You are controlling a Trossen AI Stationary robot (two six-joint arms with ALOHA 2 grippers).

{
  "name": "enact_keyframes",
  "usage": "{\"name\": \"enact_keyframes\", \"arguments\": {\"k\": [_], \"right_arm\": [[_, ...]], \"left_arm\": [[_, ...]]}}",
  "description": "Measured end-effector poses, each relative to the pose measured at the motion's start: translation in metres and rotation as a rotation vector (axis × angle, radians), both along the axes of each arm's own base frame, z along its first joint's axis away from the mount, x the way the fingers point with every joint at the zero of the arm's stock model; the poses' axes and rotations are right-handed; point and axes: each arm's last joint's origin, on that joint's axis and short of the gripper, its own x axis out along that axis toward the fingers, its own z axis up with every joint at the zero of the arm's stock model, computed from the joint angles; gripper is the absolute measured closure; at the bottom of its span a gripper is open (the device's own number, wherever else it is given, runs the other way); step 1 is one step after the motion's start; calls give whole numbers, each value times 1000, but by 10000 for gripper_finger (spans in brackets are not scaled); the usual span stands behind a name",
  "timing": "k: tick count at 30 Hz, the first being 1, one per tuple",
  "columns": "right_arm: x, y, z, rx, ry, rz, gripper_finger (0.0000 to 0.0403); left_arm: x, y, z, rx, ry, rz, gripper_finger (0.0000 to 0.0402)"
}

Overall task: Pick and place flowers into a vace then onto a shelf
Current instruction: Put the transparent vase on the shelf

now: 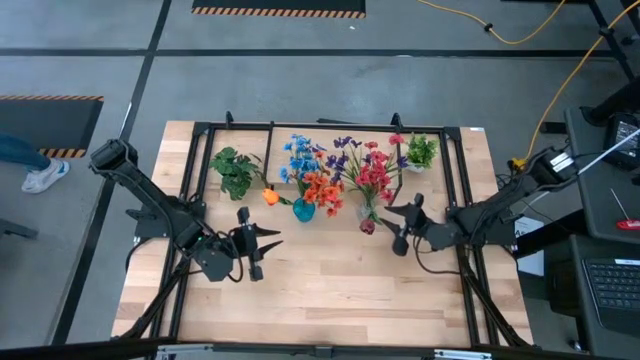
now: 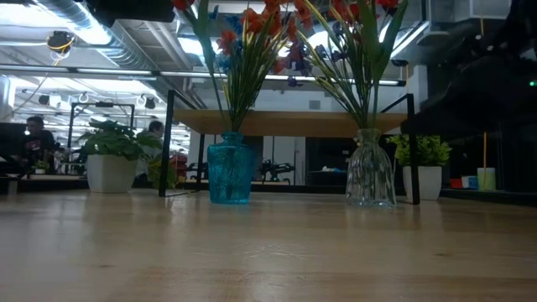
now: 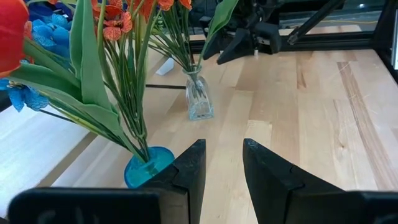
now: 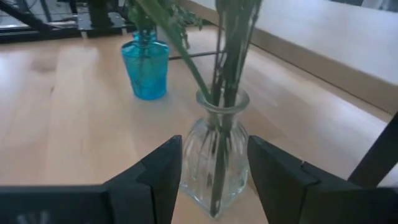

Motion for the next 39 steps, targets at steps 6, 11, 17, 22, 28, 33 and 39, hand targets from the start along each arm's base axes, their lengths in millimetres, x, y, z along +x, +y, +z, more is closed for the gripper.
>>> {"name": "enact_keyframes", "arguments": {"k": [6,11,17,22,28,33,39], "right_arm": [[8,-4,-5,11,-19,-39,218],[14,-6,-10,11,-26,-43,218],[24,-10,-11,19,-28,-57,217],[35,-13,-13,17,-4,-64,218],[47,-18,-14,8,-6,-100,218],[53,-21,-16,8,2,-116,218],[56,-22,-18,-3,-2,-111,225]], "left_arm": [[4,-1,-6,17,21,7,302],[5,-2,-10,28,34,7,302],[6,-2,-10,35,37,4,302],[6,-2,-10,36,38,4,302],[6,-2,-10,36,38,3,302],[6,-2,-10,36,38,3,302],[5,-2,-10,37,39,3,302]]}}
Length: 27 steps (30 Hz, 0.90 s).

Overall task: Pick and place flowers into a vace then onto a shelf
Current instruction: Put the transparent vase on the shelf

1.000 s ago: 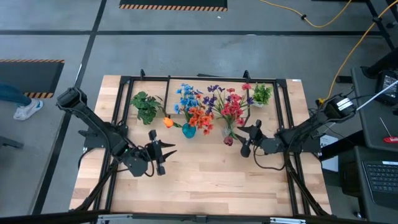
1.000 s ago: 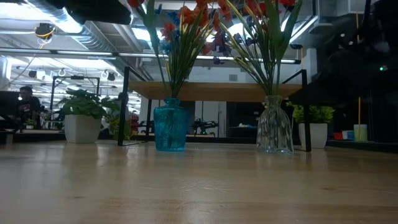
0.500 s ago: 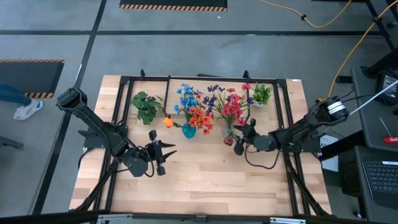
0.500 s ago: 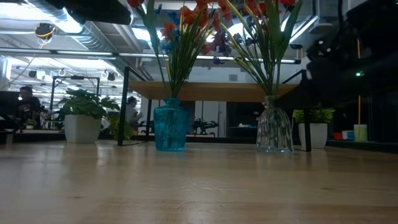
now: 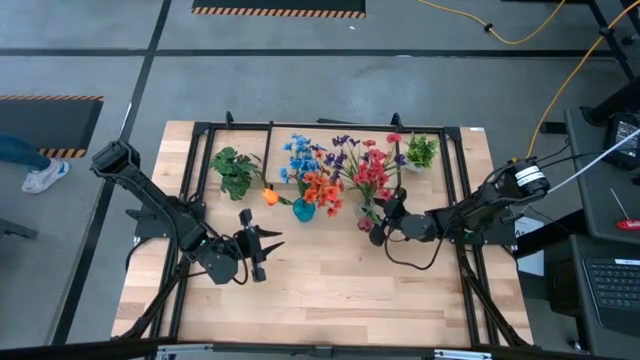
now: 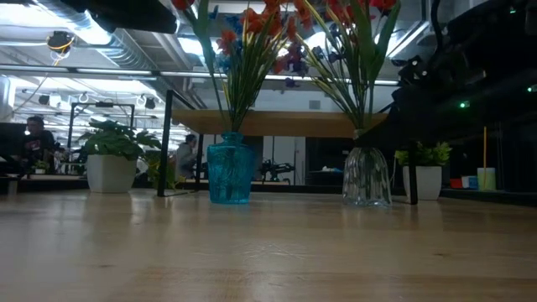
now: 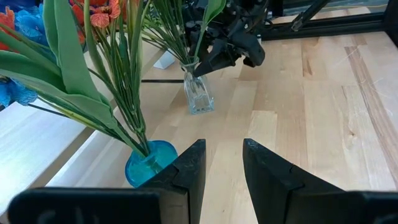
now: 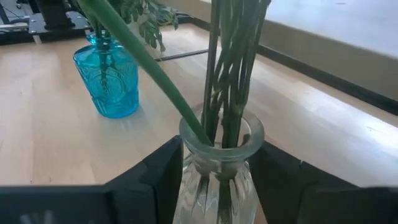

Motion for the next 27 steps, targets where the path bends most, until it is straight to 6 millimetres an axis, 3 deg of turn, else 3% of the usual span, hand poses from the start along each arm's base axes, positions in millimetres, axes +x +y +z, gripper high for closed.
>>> {"name": "enact_keyframes", "arguments": {"k": [7,27], "right_arm": [[1,0,2,-16,-6,15,284],[-2,14,6,-1,-29,100,284]], "left_arm": [[0,0,0,1,1,0,302],[0,0,0,1,1,0,302]]}}
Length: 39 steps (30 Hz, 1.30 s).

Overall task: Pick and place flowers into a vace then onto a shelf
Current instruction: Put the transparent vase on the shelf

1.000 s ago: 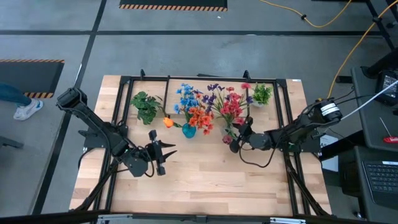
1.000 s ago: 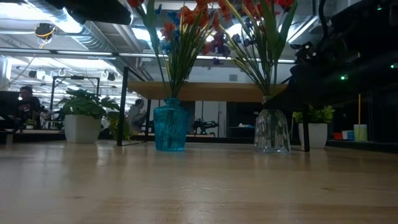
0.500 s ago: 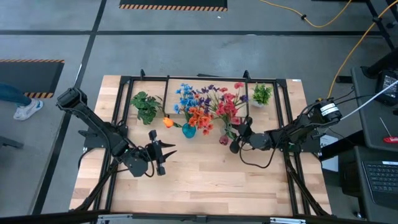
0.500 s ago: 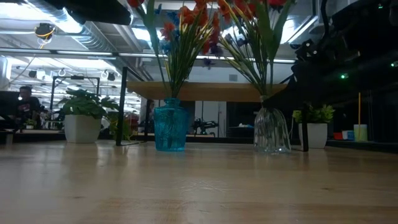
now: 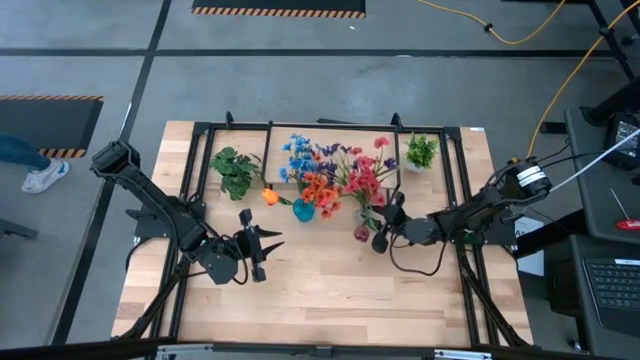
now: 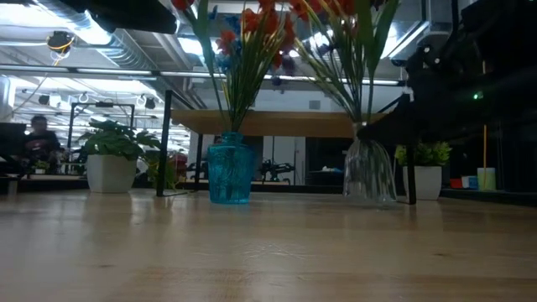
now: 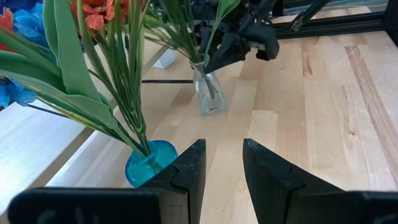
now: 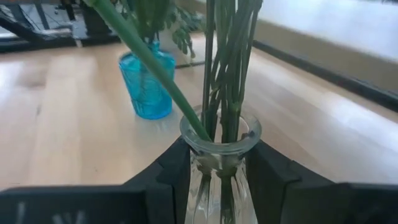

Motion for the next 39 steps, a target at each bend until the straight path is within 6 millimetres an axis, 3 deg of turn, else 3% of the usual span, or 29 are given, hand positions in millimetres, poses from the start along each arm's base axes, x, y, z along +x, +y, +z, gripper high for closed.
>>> {"name": "enact_keyframes", "arguments": {"k": [21,39], "right_arm": [[-16,9,30,-87,-59,-81,284],[-37,17,65,-34,-162,-4,284]], "left_arm": [[0,0,0,-1,0,-2,302],[-1,-1,0,-3,-2,-4,302]]}}
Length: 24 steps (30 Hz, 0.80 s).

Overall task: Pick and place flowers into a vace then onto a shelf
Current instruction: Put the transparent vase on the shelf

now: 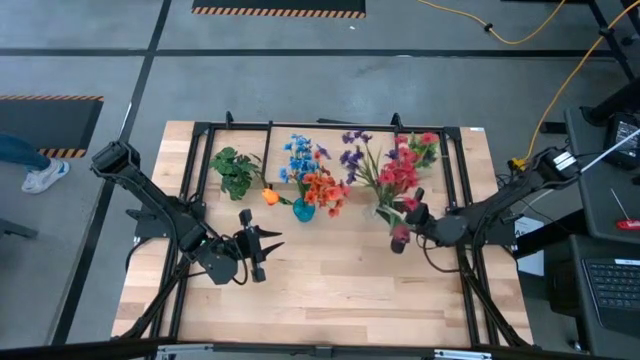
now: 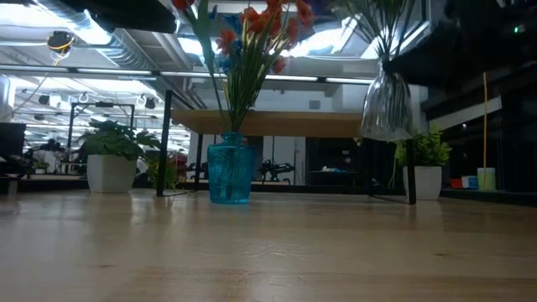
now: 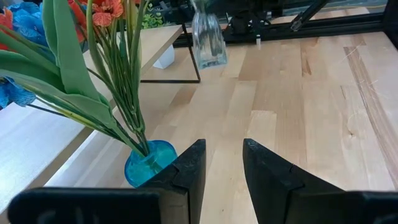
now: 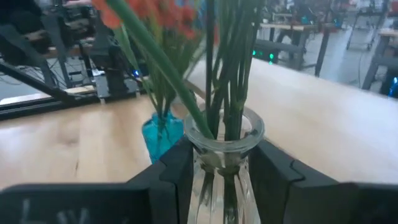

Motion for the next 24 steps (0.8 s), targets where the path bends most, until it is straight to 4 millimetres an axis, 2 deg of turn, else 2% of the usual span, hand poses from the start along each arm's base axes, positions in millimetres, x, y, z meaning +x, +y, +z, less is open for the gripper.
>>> {"name": "enact_keyframes", "arguments": {"k": [6,11,17,24], "right_arm": [[9,7,28,-83,35,18,284],[20,4,60,-123,61,82,284],[19,-19,84,-148,28,106,284],[13,-55,92,-137,26,94,284]], "left_arm": [[0,0,0,0,0,0,302],[0,0,0,1,0,0,302],[0,0,0,1,0,0,302],[0,0,0,1,1,-1,302]]}}
